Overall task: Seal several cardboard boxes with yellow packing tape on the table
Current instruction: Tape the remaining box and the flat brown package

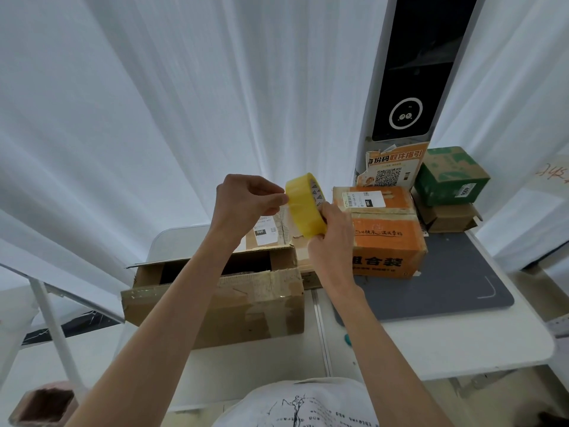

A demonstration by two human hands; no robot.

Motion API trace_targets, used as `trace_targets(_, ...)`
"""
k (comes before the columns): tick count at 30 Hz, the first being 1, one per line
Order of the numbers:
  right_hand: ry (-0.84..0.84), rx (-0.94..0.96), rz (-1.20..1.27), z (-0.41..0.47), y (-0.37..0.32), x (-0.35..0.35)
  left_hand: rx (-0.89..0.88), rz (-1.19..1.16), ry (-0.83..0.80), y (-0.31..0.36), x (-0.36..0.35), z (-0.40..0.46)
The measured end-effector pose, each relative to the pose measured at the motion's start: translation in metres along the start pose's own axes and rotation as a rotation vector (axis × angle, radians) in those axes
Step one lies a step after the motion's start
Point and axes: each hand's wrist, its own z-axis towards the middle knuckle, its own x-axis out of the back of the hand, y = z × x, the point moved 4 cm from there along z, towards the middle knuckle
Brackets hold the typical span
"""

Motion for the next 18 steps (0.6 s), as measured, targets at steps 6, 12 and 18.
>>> trace_targets(6, -0.014, 0.019, -0.034, -0.002, -0.004, 0.002, 0.06, -0.027, -0.053, -0.006, -0.001, -0.002)
trace_targets(12, -0.031, 0.036, -0.036, -0.002, 0.0, 0.002, 0.138, -0.031, -0.16, -0.013, -0.005, 0.004)
trace_targets(18, -0.246, -0.063, 0.235, -0.005, -0.004, 0.0, 0.147, -0.051, -0.264, -0.022, -0.006, 0.019)
